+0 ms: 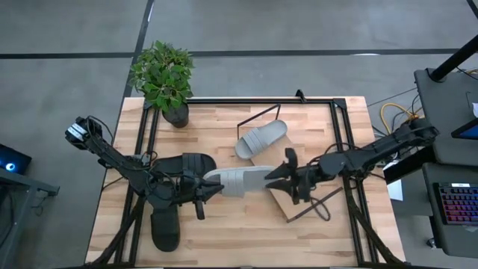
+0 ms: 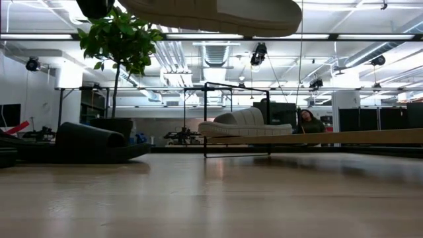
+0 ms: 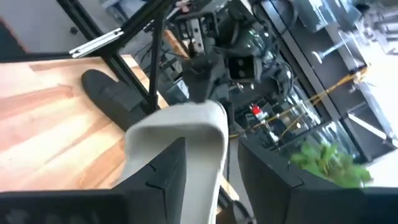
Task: Pick and place slides into the shelf
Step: Put the gray slide on the shelf
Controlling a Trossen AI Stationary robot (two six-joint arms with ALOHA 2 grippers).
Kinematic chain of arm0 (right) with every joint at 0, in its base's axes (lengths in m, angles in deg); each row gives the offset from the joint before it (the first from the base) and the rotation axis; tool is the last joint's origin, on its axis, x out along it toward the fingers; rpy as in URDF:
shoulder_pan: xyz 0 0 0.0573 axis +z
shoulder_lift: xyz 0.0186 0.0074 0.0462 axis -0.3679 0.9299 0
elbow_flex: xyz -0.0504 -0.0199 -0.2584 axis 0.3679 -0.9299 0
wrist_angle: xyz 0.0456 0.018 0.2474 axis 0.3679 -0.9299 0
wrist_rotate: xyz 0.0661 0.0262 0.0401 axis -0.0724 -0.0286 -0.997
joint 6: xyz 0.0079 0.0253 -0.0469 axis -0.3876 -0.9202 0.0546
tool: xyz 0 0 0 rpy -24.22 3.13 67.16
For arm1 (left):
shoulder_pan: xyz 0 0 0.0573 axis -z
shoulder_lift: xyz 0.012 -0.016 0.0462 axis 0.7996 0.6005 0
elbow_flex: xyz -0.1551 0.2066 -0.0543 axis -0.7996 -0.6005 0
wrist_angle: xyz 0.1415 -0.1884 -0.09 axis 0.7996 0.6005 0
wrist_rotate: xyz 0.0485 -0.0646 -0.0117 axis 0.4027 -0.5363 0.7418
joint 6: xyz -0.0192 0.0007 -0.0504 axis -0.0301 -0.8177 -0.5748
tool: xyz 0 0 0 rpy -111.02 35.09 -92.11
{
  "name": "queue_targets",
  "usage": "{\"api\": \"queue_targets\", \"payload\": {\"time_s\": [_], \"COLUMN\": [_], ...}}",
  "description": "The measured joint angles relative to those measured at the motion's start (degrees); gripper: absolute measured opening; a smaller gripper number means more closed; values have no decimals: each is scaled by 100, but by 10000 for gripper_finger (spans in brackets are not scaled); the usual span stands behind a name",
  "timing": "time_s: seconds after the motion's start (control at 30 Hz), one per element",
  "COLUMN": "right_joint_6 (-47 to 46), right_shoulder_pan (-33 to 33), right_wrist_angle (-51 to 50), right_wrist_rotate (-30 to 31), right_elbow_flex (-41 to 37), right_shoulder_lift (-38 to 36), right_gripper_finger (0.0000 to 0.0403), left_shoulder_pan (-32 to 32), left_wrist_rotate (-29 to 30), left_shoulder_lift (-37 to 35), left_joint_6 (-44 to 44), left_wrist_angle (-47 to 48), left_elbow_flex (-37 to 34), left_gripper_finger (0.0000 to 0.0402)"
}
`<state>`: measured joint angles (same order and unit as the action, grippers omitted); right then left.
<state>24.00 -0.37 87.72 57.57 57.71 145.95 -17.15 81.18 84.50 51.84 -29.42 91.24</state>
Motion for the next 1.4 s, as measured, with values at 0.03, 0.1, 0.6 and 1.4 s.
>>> {"api": "queue_targets", "payload": {"time_s": [0.03,0.1,0.6,1.4], "right_joint_6": [76,163,326,1216], "right_shoulder_pan": [0,-9,-33,136], "right_wrist_angle": [0,-84,-2115,-3156], "right_wrist_rotate": [2,3,747,1582], "right_elbow_flex": [111,330,2464,2858], "right_shoulder_lift": [129,362,1832,1849], "right_gripper_finger": [130,124,111,109], "left_shoulder_pan": [0,0,6,4], "left_wrist_rotate": [-2,0,-90,-512], "left_shoulder_lift": [2,2,11,17], "left_joint_6": [1,2,6,22], "left_wrist_angle": [-1,-2,23,-4], "left_elbow_flex": [0,0,-11,-18], "left_gripper_finger": [0,0,0,0]}}
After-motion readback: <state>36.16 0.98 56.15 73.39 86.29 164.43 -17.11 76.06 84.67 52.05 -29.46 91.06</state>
